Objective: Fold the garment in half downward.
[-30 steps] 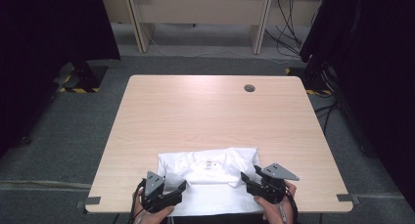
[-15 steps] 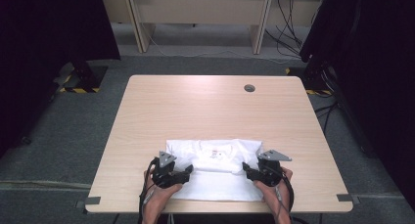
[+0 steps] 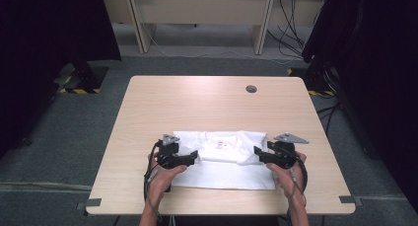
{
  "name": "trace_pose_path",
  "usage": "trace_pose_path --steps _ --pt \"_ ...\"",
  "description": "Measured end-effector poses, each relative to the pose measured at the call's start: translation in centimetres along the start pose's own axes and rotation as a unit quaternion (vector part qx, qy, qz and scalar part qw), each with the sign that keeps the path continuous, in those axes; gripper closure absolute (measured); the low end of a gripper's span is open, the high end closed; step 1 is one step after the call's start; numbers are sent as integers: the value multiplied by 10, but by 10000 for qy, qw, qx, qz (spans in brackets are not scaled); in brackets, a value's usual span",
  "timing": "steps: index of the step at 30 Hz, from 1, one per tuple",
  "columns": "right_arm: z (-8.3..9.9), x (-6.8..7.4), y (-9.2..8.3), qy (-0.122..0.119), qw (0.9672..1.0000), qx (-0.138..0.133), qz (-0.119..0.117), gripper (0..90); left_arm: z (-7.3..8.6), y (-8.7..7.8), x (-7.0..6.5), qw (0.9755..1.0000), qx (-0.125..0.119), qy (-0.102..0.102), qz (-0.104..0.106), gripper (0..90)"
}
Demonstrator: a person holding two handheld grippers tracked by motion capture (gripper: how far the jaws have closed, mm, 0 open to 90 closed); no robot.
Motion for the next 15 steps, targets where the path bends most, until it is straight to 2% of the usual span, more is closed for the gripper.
trace_pose_path --steps 1,4,6,9,12,15 --pt "-2 -2 -3 5 10000 -27 -12 414 -5 -2 3 10000 -44 -66 0 216" --pt "-4 -7 -8 67 9999 -61 -54 438 -11 0 5 10000 -49 -58 -60 212" --pt "-3 -7 -7 119 9999 -47 -108 448 -14 5 6 9999 -45 -77 -113 216" --pt "0 -6 -1 149 9998 -8 -132 481 -14 12 1 10000 -6 -63 -61 242" --pt "3 -5 7 134 9997 100 -172 528 -11 20 -3 9999 113 40 -79 299" --pt "7 -1 17 103 9992 221 -311 607 -8 26 -3 9997 139 191 -99 415"
Point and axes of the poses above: each handheld gripper's, and its own axes: y roughly forward along the jaws, z roughly out of its underside, x roughly to its left, the point moved 10 cm from there along y, roughly forward along the jaws, and after that the axes turned 13 degrees about -z, right-handed, at the moved point
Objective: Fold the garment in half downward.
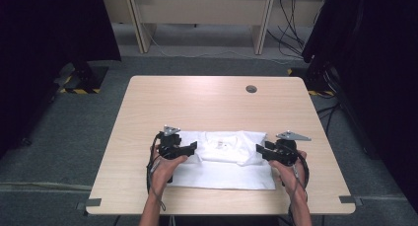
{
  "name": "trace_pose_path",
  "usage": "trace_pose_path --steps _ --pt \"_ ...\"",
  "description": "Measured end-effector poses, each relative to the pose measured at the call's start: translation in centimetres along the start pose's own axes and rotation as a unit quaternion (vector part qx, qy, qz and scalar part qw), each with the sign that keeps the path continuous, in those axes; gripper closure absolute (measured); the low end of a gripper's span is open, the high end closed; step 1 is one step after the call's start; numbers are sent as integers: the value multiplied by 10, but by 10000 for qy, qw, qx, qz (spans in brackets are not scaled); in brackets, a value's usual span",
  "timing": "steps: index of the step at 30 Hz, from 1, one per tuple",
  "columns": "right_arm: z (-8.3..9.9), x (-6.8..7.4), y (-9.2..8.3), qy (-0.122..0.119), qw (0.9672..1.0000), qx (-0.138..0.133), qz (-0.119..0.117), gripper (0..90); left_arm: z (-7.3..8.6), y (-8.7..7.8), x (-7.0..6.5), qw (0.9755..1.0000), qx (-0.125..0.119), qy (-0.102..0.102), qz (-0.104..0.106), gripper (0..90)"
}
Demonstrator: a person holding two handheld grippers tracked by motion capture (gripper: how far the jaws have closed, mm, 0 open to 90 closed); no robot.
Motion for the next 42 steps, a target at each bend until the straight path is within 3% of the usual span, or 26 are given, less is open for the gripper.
trace_pose_path --steps 4,8,11,17,21,23,26,31,33,34,37,42 --pt "3 3 7 -85 9999 67 -109 734 3 1 3 9999 -89 100 -31 597" --pt "0 6 4 -223 9996 -77 -137 827 0 -4 5 9994 -302 140 -70 750" --pt "-3 9 1 -308 9993 -127 -186 861 -4 -9 6 9990 -430 99 -62 811" --pt "-7 14 -4 -407 9985 -257 -258 876 -9 -19 10 9983 -584 78 -12 846" --pt "-8 19 -7 -433 9980 -344 -295 875 -9 -20 13 9983 -584 18 -3 778" --pt "-8 20 -6 -454 9979 -340 -297 873 -10 -17 16 9985 -538 -127 -37 600" --pt "-8 20 -6 -441 9980 -341 -308 869 -9 -10 18 9988 -404 -227 -144 446" --pt "-8 19 -5 -430 9981 -332 -298 864 -1 8 17 9993 -4 -168 -322 370" --pt "-8 19 -4 -438 9981 -321 -295 864 1 11 16 9993 -58 -103 -356 438" --pt "-8 19 -4 -438 9981 -315 -295 865 2 11 16 9993 -104 -36 -362 541" --pt "-8 19 -4 -444 9980 -323 -298 867 1 8 17 9988 -304 14 -384 711" --pt "-9 22 -6 -450 9976 -408 -330 870 -8 -4 15 9970 -742 -113 -193 818"
Point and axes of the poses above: each handheld gripper's, and its own axes: y roughly forward along the jaws, z roughly out of its underside, x roughly to its left, the point moved 10 cm from there along y, roughly forward along the jaws, and after that the axes turned 13 degrees about -z, right-handed, at the moved point
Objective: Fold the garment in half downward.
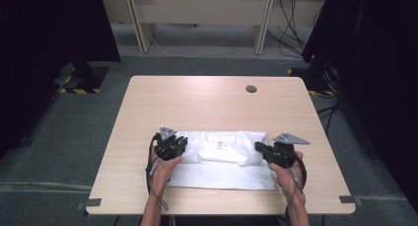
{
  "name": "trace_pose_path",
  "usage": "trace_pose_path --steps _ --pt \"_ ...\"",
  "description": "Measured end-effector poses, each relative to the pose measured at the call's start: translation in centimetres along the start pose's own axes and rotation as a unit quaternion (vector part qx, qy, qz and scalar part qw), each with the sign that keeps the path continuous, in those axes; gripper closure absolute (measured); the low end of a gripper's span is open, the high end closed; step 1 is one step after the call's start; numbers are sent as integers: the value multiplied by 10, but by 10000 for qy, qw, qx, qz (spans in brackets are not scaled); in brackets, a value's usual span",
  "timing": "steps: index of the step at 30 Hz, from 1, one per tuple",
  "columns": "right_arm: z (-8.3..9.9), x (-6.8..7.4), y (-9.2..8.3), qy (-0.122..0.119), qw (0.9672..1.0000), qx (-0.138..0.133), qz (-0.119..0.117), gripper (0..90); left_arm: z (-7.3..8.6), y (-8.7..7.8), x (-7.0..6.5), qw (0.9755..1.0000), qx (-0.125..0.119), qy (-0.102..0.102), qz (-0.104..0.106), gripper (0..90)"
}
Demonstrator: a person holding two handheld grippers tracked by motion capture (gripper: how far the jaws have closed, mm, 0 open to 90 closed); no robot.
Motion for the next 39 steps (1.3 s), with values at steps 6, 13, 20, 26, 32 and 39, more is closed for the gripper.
trace_pose_path --steps 6,13,20,26,32,39 --pt "-2 4 -4 -6 9999 -153 -21 872 -8 -17 -6 9984 -444 -163 324 832" --pt "2 16 -16 -85 9992 -376 -87 872 1 -41 -14 9942 -760 -226 721 829" --pt "7 22 -23 -132 9986 -497 -97 870 7 -59 -10 9846 -1318 -397 1079 832" --pt "6 31 -28 -256 9980 -565 -153 868 16 -69 -16 9821 -1325 -249 1316 830" --pt "13 35 -31 -270 9980 -538 -194 856 32 -84 -17 9843 -1109 -53 1373 830" --pt "20 41 -41 -281 9975 -627 -156 856 43 -99 -21 9823 -1138 -60 1488 831"
Point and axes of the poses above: each handheld gripper's, and its own axes: y roughly forward along the jaws, z roughly out of its underside, x roughly to its left, the point moved 10 cm from there along y, roughly forward along the jaws, and after that the axes turned 13 degrees about -z, right-handed, at the moved point
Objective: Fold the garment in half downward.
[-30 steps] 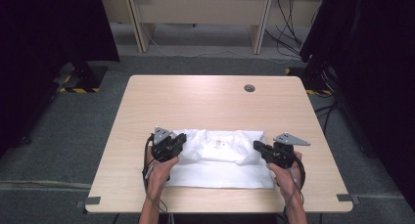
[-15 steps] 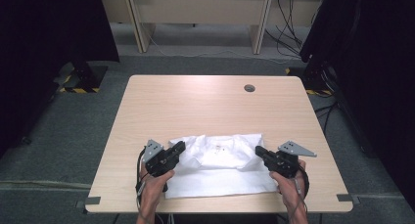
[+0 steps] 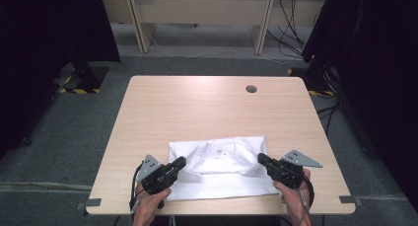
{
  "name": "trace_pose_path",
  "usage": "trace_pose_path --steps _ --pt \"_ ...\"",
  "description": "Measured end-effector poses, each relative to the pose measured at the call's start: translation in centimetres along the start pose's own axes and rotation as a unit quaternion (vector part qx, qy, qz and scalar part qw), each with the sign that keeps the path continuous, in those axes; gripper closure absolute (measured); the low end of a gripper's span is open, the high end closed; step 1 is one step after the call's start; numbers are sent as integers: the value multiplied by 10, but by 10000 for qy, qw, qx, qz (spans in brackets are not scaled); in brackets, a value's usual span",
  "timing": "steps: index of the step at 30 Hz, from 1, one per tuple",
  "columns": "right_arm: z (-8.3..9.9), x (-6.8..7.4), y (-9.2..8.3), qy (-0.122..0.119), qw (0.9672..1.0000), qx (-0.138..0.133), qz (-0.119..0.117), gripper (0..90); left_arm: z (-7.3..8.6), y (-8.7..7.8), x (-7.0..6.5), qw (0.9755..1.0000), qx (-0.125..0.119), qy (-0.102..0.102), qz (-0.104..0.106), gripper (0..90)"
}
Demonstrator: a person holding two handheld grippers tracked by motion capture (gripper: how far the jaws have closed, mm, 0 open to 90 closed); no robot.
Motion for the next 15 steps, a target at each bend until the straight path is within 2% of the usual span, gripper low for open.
trace_pose_path --steps 4,7,15 --pt "2 5 -5 -62 9999 -5 88 856 7 -6 -7 9999 51 65 82 832" --pt "5 8 -8 -61 9999 -20 160 856 10 -9 -9 10000 38 17 61 835" --pt "10 19 -13 -149 9995 -43 259 856 9 -18 -14 9999 -119 -19 18 836"
Point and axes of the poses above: each handheld gripper's, and its own axes: y roughly forward along the jaws, z roughly out of its underside, x roughly to its left, the point moved 10 cm from there along y, roughly forward along the jaws, and after that the axes turned 13 degrees about -z, right-handed, at the moved point
